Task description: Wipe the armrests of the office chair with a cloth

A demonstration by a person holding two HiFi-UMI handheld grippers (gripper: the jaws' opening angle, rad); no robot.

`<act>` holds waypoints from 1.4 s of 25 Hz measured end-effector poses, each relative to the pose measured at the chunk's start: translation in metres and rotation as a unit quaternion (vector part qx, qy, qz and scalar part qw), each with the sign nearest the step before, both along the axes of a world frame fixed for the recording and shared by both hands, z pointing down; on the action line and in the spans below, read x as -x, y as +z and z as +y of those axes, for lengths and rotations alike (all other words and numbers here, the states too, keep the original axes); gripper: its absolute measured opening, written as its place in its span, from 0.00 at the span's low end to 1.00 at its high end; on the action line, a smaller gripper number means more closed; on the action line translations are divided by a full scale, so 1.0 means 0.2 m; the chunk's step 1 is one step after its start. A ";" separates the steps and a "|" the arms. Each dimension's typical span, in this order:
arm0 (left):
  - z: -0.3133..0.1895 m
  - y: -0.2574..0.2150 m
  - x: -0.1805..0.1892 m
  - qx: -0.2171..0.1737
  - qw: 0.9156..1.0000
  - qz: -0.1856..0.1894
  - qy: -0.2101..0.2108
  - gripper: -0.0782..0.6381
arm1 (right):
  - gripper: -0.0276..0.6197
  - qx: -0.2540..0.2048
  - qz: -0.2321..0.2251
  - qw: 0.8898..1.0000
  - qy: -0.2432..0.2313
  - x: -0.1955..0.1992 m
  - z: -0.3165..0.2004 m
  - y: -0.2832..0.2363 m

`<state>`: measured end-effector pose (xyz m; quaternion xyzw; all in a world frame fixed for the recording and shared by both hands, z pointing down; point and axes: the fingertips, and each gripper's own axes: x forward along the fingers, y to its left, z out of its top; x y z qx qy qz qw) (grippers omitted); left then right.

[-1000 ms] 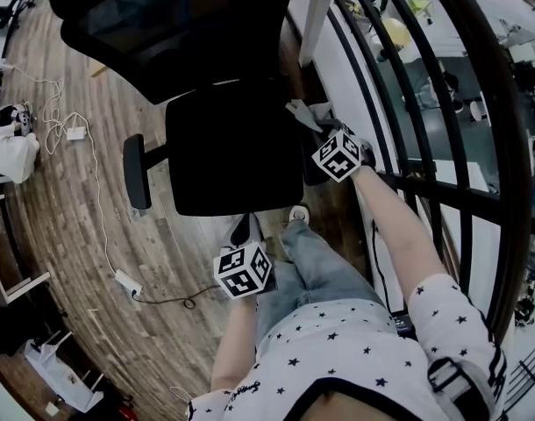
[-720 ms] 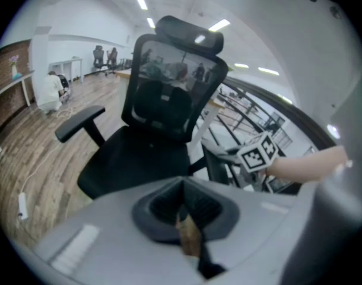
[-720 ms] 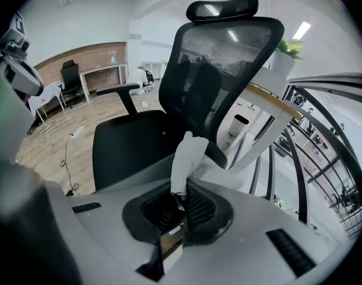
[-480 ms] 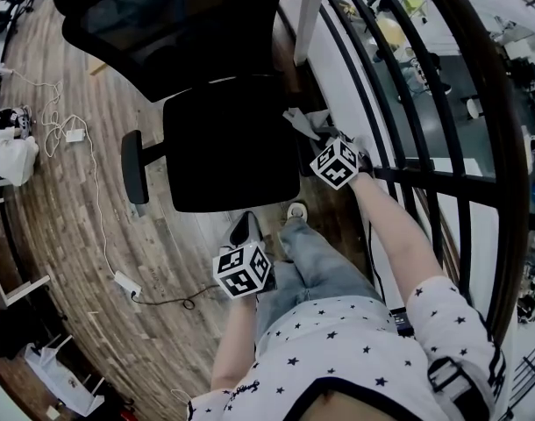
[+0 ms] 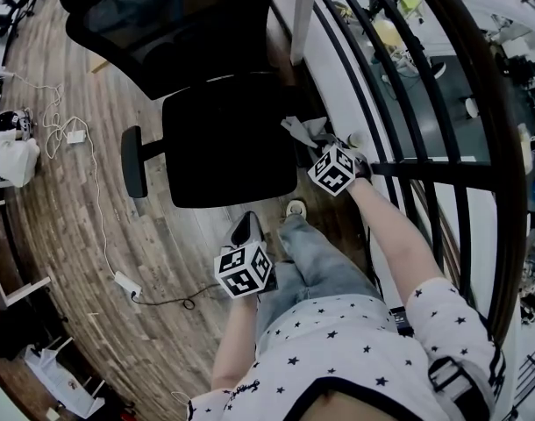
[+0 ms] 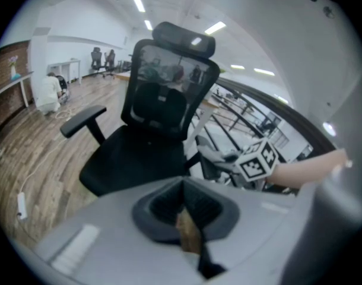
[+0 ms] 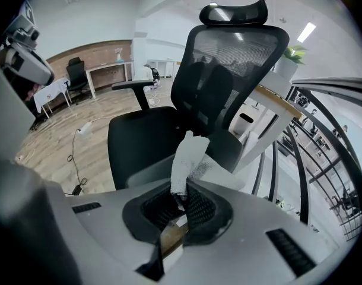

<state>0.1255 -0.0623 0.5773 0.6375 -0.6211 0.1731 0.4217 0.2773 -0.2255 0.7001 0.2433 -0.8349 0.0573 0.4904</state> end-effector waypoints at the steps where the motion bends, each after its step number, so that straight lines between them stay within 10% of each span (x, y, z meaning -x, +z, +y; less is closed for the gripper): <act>1: 0.01 0.00 -0.01 -0.001 1.000 0.000 0.000 0.11 | 0.09 0.000 0.001 1.000 -0.001 -0.01 0.02 0.00; 23: 0.31 -0.04 0.04 -0.014 1.000 0.002 -0.019 0.11 | 0.09 0.012 0.013 0.999 -0.030 0.04 0.37 -0.03; 35: 0.47 -0.14 0.07 -0.041 0.999 -0.010 -0.029 0.11 | 0.09 -0.019 -0.072 0.997 0.008 0.06 0.62 -0.34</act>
